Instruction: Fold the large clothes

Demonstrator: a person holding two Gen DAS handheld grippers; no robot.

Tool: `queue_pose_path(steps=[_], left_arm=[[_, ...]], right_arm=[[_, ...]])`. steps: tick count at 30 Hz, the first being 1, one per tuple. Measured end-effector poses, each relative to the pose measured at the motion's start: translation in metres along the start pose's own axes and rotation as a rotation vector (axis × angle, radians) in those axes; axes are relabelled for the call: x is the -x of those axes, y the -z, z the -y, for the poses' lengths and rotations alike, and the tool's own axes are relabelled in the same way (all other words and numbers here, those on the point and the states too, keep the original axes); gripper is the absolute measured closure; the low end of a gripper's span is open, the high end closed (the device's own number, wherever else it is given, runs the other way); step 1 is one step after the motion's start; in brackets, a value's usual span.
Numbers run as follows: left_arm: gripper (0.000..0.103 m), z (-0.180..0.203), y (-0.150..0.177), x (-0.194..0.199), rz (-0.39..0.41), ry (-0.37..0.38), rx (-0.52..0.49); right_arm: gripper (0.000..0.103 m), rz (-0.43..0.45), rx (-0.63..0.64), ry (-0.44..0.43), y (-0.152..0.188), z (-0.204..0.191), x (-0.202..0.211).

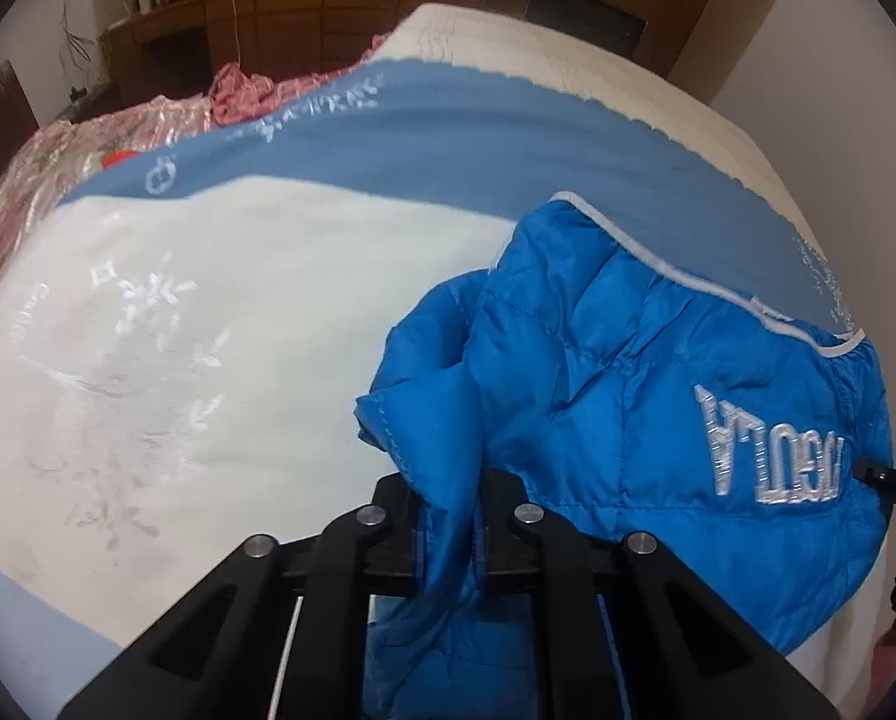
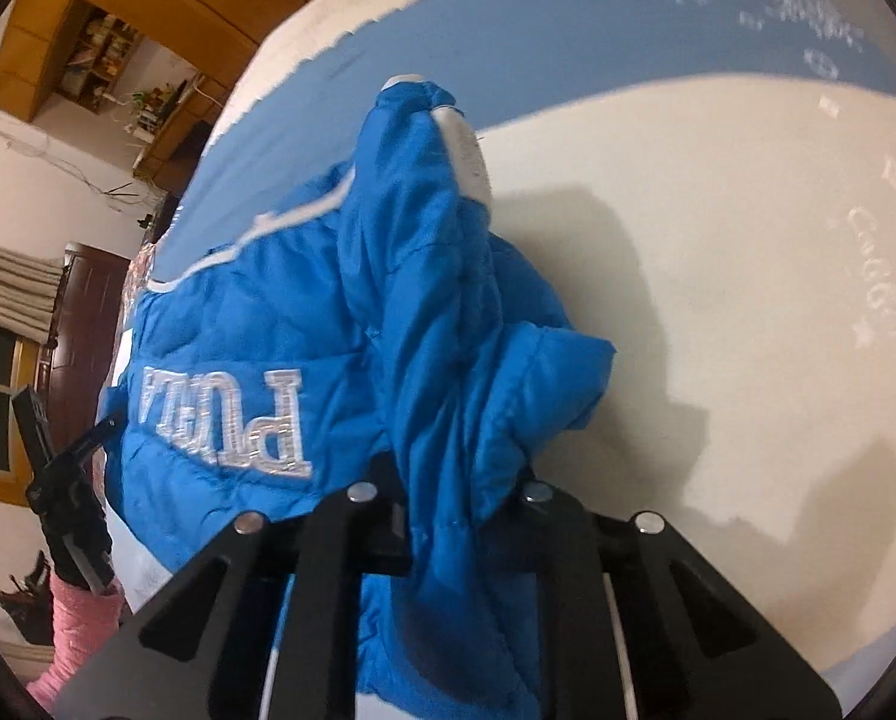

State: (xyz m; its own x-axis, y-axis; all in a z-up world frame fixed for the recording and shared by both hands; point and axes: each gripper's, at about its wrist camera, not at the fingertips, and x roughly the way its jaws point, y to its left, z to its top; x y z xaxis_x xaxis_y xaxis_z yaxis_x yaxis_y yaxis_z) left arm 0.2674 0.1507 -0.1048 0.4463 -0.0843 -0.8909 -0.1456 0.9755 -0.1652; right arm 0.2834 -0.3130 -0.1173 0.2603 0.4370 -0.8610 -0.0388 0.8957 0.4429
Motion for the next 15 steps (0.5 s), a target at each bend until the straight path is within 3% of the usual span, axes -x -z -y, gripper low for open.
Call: queue_pose_path(steps=[7, 15], left_arm=[[0.094, 0.008, 0.015, 0.058, 0.045, 0.044, -0.005], [0.094, 0.008, 0.07, 0.121, 0.028, 0.082, -0.04]], right_arm=[[0.091, 0.026, 0.043, -0.025, 0.02, -0.026, 0.048], [0.091, 0.0, 0.061, -0.048, 0.081, -0.045, 0.102]])
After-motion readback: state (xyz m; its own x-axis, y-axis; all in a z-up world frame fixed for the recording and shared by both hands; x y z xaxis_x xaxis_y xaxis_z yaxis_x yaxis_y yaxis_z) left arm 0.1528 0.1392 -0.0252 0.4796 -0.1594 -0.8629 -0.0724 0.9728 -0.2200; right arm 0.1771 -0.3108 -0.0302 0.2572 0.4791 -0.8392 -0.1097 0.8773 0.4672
